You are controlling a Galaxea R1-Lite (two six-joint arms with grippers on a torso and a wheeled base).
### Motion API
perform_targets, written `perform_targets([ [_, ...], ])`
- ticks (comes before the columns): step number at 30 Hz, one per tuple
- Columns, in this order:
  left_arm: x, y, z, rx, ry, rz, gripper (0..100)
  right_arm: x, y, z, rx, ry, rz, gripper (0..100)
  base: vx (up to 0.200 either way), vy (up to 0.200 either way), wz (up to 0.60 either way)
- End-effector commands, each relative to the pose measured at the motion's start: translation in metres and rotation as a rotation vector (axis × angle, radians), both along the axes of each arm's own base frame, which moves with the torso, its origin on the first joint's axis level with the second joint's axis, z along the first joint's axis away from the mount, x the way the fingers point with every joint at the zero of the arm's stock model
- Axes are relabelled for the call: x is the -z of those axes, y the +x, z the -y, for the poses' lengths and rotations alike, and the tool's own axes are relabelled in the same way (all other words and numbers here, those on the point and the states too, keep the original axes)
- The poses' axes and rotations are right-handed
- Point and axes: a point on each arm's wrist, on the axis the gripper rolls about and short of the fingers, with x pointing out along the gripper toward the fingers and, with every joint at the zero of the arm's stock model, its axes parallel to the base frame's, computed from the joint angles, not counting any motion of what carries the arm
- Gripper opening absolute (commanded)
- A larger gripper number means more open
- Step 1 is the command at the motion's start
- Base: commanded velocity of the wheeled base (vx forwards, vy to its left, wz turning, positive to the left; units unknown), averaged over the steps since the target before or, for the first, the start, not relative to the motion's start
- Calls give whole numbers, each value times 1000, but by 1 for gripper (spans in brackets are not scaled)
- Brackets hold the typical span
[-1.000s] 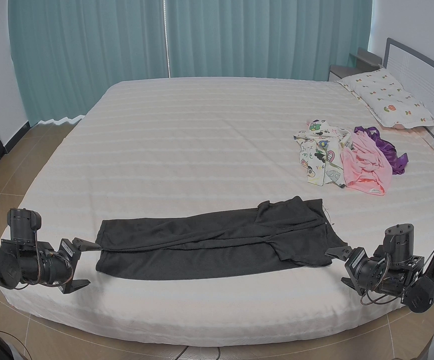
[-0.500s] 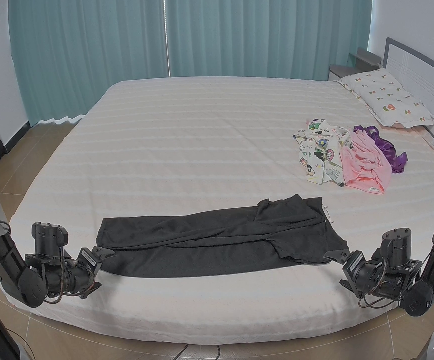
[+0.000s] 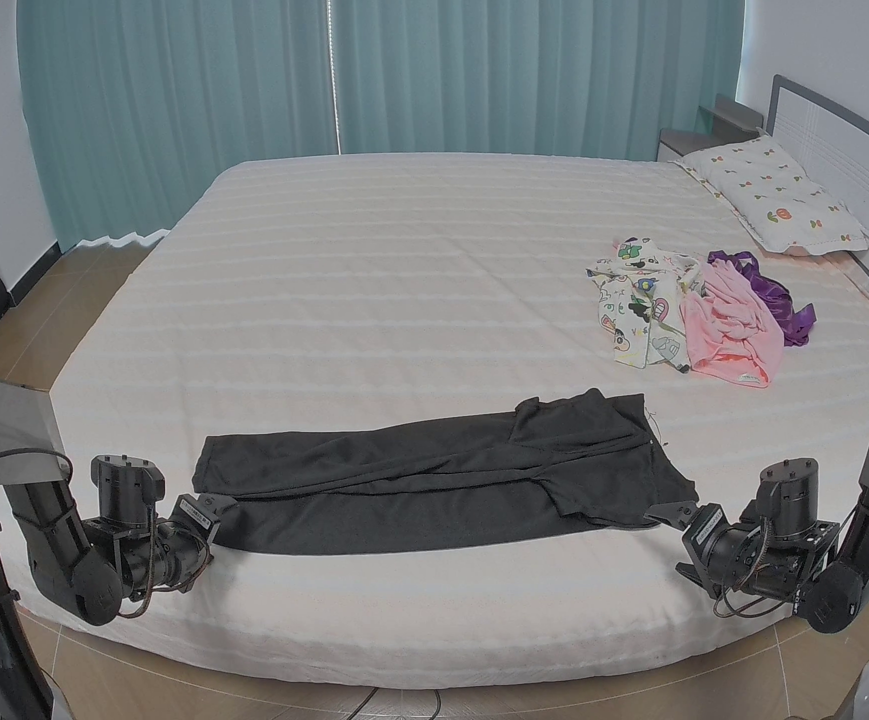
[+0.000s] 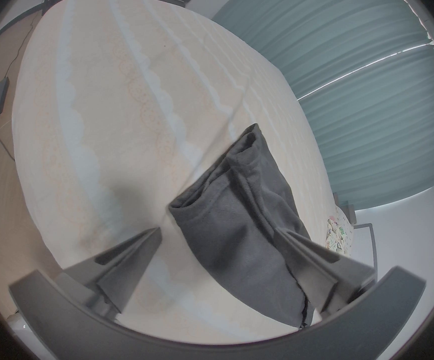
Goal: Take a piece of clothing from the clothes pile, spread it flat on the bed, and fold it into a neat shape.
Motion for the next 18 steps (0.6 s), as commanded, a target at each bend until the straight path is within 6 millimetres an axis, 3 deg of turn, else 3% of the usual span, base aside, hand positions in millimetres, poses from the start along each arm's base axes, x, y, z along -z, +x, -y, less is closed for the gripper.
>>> perform_targets([
  [1, 7, 0, 1, 5, 4, -28, 0, 3, 2, -1, 8, 13, -17, 100, 0, 0, 0],
  [11, 8, -4, 1, 1, 5, -39, 0, 12, 22, -5, 21, 43, 60, 100, 0, 0, 0],
  [18, 7, -4, 0, -6, 2, -36, 0, 31, 34, -10, 15, 48, 94, 100, 0, 0, 0],
])
